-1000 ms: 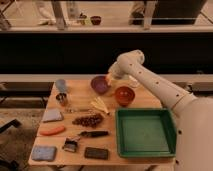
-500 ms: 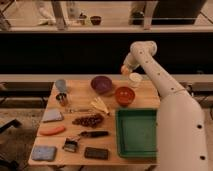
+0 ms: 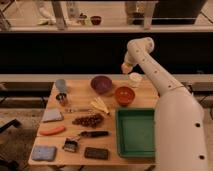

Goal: Place apple in paper cup

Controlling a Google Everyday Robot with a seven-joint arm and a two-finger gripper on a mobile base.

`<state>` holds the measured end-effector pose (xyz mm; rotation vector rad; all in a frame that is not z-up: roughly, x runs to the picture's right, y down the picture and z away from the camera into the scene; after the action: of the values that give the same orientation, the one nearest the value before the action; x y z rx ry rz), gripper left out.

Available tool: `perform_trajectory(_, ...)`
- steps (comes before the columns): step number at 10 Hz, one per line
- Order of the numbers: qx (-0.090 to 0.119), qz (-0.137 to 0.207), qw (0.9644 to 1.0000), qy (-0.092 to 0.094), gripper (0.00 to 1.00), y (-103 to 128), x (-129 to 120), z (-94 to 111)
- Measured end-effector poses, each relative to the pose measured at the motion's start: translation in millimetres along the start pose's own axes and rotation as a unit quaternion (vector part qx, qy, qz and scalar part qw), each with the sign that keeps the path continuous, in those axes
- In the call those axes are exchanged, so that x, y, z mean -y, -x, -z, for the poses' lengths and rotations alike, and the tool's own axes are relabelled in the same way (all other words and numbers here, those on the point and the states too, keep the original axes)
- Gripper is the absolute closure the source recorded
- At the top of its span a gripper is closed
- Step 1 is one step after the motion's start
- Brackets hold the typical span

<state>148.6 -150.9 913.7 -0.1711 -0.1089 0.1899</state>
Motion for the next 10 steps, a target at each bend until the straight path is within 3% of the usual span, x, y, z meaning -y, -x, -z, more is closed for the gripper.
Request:
perform_trajectory(3,-0.005,-0.014,0.9999,-0.008,0.99,-4.5,-22.9,12.2)
perform_trajectory(5,0.002,-0.046,0.9987,-0.022,0.99,-21.3,-27.3,17.4)
perform_trajectory(7,0.019,-0.082,0.9959,-0.035,0.99,-31.2,-28.1,21.0)
perform_trajectory(10,0.043,-0.147,0.9866,-0.056,0.99,-50.6,-32.2,28.1)
